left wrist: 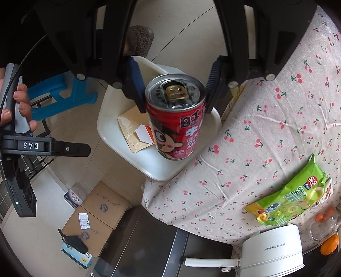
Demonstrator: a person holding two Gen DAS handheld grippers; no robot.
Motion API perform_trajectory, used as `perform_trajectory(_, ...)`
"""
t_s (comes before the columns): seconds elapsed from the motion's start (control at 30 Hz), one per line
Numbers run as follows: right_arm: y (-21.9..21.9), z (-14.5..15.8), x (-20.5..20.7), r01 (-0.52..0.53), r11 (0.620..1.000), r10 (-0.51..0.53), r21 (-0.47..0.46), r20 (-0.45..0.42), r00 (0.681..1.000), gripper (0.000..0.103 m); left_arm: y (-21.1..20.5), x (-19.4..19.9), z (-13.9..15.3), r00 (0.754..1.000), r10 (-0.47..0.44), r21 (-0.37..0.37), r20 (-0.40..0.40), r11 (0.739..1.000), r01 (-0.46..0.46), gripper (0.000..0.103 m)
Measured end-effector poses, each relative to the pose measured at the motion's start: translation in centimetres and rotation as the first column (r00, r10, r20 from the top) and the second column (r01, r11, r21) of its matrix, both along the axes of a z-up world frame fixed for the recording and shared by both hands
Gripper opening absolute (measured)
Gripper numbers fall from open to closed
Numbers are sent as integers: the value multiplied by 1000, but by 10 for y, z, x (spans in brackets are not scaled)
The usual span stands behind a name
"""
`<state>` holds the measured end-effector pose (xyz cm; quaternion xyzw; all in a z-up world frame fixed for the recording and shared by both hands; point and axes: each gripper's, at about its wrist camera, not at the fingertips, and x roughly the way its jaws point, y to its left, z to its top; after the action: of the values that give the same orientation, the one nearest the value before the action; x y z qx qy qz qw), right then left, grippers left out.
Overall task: Collect trash
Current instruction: 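Carry can and snack box over the basin and open both tools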
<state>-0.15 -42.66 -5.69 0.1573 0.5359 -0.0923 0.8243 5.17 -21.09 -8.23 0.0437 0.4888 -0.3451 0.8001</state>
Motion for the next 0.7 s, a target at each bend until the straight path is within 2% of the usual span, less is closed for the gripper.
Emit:
perform_trajectory(0.2,-2,1,-1,6,1000,-6,-17,1,1000,71,-4,3,-2,1000,-22,-9,9,1000,23,55)
perform_trajectory(0.27,-3,1,0,10,1000,-10,-16,1,1000,72,-4,5,-2,1000,-23,-10,10,1000,23,64)
perform_trajectory(0.3,-4,1,0,12,1000,-12,-18,1,1000,72,-3,6,-2,1000,-13,-8,15,1000,13,74)
perform_trajectory(0.33,-4,1,0,15,1000,-15,-21,1,1000,72,-2,6,-1,1000,-5,-9,21,1000,5,79)
perform_trajectory(0.7,3,3,3,14,999,-14,-43,-1,1000,75,14,6,7,999,15,25,40,1000,-16,84)
